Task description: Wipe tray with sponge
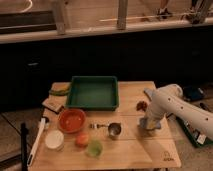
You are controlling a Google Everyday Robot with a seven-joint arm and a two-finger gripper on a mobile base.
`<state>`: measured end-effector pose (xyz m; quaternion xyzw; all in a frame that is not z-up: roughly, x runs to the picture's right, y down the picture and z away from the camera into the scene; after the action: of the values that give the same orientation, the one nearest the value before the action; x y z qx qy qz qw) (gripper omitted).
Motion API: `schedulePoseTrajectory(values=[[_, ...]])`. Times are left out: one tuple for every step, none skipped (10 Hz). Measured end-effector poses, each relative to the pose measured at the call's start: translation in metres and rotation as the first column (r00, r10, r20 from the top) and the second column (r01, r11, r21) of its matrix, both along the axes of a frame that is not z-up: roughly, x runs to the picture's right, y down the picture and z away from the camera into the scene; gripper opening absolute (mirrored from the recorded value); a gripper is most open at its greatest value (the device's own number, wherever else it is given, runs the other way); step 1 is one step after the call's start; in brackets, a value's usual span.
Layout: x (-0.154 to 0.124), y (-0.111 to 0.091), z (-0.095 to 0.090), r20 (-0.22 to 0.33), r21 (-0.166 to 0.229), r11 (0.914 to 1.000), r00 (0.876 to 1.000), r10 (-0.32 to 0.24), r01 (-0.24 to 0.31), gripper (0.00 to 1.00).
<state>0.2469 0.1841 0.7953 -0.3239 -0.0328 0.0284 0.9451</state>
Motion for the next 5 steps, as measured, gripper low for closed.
schedulePoseTrajectory(values=[[-0.011,-0.011,-0.001,0.005,0.012,0.9997,1.000,-0.021,0.021,0.04],[-0.024,-0.019,-0.002,0.009,0.020,0.9992,0.999,-0.035,0.035,0.04],[-0.043,-0.030,-0.003,0.015,0.030,0.9980,0.998,-0.057,0.056,0.04],[-0.062,-0.038,-0.004,0.020,0.037,0.9967,0.997,-0.073,0.072,0.04],[-0.070,-0.043,-0.006,0.022,0.042,0.9957,0.996,-0.084,0.083,0.04]])
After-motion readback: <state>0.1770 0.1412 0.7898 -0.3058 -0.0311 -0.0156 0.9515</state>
